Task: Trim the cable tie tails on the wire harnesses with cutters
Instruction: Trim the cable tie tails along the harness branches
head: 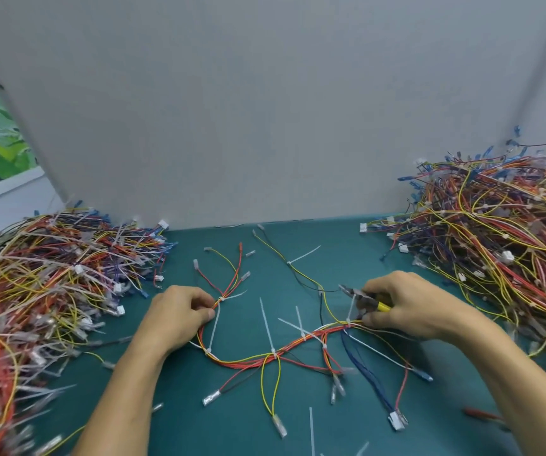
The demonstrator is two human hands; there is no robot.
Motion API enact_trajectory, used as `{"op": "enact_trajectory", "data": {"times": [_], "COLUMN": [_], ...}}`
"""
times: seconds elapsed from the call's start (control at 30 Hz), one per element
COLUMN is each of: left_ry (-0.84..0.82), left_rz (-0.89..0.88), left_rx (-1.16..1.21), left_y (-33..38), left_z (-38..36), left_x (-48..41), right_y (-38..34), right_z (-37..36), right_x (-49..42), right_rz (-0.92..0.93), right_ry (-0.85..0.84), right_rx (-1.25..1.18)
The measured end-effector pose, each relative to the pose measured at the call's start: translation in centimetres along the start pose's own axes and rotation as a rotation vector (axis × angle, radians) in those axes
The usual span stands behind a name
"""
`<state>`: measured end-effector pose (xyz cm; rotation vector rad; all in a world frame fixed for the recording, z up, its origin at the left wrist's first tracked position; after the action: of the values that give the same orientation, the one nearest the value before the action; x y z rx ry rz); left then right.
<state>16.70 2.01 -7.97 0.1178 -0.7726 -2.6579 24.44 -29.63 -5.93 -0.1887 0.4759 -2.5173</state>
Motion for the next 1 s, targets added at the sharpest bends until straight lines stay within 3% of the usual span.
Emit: {"op": "enact_trajectory", "data": {"times": [0.2, 0.53, 0.7, 0.83, 1.0], "left_ry": [0.017, 0.039, 0.048, 0.066, 0.072], "left_rz": [0.009, 0.050, 0.069, 0.121, 0.140], "left_rx": [0.000, 0.001, -0.005, -0.050, -0.044], "left_y": [-0.2, -1.1, -1.6, -2.2, -2.3], "left_z": [0.0, 0.1, 0.1, 0.6, 0.8], "left_x": [-0.2, -0.7, -1.0, -0.9, -0.8], "right_y": [0.8, 1.8, 2.3, 2.4, 2.2], "right_z": [1.4, 0.7, 0.6, 1.3, 0.9], "right_x": [0.2, 0.6, 1.2, 0.9, 0.6], "right_rz": [-0.038, -0.242, -0.252, -0.215, -0.160], "right_ry": [0.077, -0.057, -0.159, -0.071, -0.025], "right_rx": [-0.012, 0.234, 0.086, 0.210, 0.180]}}
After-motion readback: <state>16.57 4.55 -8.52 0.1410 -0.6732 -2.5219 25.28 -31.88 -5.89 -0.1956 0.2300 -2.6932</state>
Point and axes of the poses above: each hand's wrist, its own x-axis away from the middle knuckle, its own z-axis out of the back of the hand, y = z × x, the point moved 7 cm from there along -x, towards the middle knuckle
